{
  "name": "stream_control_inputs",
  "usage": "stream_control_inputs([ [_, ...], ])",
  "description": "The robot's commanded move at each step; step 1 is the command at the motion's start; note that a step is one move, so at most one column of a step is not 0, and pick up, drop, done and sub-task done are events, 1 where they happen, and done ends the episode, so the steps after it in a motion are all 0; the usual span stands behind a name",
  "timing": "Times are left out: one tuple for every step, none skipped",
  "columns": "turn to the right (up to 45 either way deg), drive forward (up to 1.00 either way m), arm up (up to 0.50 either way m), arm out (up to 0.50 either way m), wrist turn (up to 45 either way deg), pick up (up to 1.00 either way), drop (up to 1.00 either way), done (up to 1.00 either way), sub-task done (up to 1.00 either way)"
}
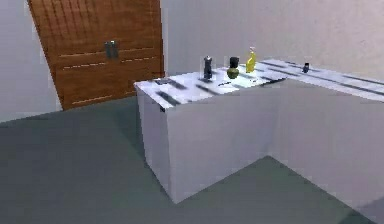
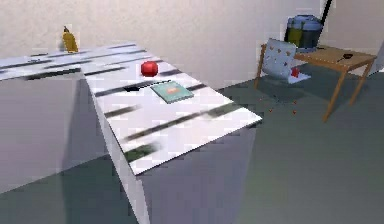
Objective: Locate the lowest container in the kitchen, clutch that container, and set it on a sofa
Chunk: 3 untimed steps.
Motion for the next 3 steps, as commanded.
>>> stream_control_inputs([
  [-45.0, 0.0, 0.0, 0.0, 0.0, 0.0, 0.0, 0.0, 0.0],
  [-45.0, 0.0, 0.0, 0.0, 0.0, 0.0, 0.0, 0.0, 0.0],
  [-33.0, 0.0, 0.0, 0.0, 0.0, 0.0, 0.0, 0.0, 0.0],
])
